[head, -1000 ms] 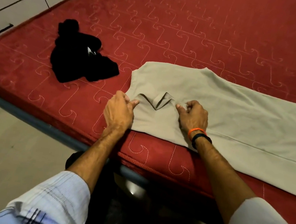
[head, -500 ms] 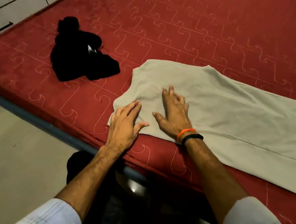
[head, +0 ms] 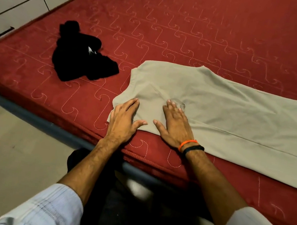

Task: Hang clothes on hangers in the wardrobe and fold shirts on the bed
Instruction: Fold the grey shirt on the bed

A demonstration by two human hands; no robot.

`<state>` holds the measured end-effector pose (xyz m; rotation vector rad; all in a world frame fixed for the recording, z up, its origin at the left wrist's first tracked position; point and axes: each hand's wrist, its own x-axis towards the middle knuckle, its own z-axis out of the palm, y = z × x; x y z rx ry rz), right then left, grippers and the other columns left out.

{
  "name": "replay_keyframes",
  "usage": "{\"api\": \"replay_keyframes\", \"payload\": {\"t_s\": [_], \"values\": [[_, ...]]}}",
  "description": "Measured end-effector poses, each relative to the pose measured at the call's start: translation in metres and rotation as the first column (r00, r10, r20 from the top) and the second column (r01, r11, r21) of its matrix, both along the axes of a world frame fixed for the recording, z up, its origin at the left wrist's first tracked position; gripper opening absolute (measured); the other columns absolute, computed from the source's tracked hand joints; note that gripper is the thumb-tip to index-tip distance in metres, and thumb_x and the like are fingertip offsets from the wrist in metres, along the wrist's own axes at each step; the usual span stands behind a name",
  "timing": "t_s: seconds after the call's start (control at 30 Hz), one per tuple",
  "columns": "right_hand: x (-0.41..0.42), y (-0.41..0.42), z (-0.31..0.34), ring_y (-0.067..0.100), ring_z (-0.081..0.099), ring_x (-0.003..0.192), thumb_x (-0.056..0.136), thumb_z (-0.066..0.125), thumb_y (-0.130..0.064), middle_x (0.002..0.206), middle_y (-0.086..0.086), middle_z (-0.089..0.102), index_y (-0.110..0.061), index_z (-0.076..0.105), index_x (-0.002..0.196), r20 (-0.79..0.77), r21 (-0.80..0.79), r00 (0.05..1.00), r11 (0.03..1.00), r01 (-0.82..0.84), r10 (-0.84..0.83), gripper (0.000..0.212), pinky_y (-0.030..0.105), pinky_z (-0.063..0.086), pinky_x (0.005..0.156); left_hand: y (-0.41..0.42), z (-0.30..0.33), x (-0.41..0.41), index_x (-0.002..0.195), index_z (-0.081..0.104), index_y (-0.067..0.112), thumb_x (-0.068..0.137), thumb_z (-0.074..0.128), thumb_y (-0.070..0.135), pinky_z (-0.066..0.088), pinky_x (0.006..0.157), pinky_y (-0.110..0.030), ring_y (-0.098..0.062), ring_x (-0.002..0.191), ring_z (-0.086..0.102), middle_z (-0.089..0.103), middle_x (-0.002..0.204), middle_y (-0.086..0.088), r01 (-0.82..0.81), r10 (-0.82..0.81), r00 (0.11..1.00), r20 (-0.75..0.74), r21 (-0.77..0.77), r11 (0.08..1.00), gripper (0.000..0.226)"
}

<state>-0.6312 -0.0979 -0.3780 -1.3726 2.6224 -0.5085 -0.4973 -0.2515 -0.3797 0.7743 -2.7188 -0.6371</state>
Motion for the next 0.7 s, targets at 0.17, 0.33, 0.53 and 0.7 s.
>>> {"api": "replay_keyframes", "payload": {"t_s": [0.17, 0.33, 0.53, 0.7], "values": [[-0.004, 0.011, 0.027, 0.030, 0.045, 0.133, 0.088, 0.062, -0.041, 0.140, 0.013, 0.055, -0.008, 0.042, 0.143, 0.120, -0.127, 0.992, 0.991, 0.042, -0.027, 0.067, 0.043, 0.036, 0.111, 0.003, 0.015, -0.008, 0.137, 0.051, 0.016, 0.083, 0.071, 0.052, 0.031, 0.108, -0.041, -0.029, 0.131, 0.040, 0.044, 0.149, 0.003, -0.017, 0.014, 0.995, 0.094, 0.035, 0.999, 0.069], [-0.008, 0.041, 0.044, 0.028, 0.057, 0.117, 0.086, 0.067, -0.027, 0.124, 0.010, 0.064, -0.008, 0.052, 0.132, 0.175, -0.182, 0.975, 0.968, 0.171, -0.140, 0.051, 0.037, 0.045, 0.099, 0.019, 0.037, -0.024, 0.101, 0.060, 0.016, 0.077, 0.079, 0.041, 0.044, 0.089, -0.039, -0.029, 0.104, 0.057, 0.063, 0.106, -0.002, -0.008, 0.006, 0.997, 0.075, 0.029, 1.000, 0.039], [-0.023, 0.094, 0.057, 0.025, 0.058, 0.118, 0.088, 0.068, -0.023, 0.129, 0.011, 0.061, -0.005, 0.053, 0.132, 0.145, -0.204, 0.957, 0.938, 0.279, -0.253, 0.050, 0.025, 0.040, 0.097, 0.056, 0.060, -0.053, 0.137, 0.055, 0.010, 0.083, 0.077, 0.032, 0.045, 0.104, -0.033, -0.021, 0.122, 0.058, 0.059, 0.138, -0.007, 0.106, -0.119, 0.989, 0.083, 0.147, 0.983, 0.062], [-0.042, 0.140, 0.064, 0.024, 0.057, 0.118, 0.087, 0.068, -0.024, 0.125, 0.008, 0.063, -0.008, 0.056, 0.129, 0.154, -0.207, 0.926, 0.905, 0.372, -0.345, 0.047, 0.033, 0.045, 0.100, 0.088, 0.077, -0.081, 0.133, 0.058, 0.012, 0.083, 0.076, 0.034, 0.047, 0.103, -0.037, -0.022, 0.118, 0.061, 0.062, 0.134, -0.004, 0.170, -0.179, 0.983, 0.046, 0.154, 0.973, 0.058]]}}
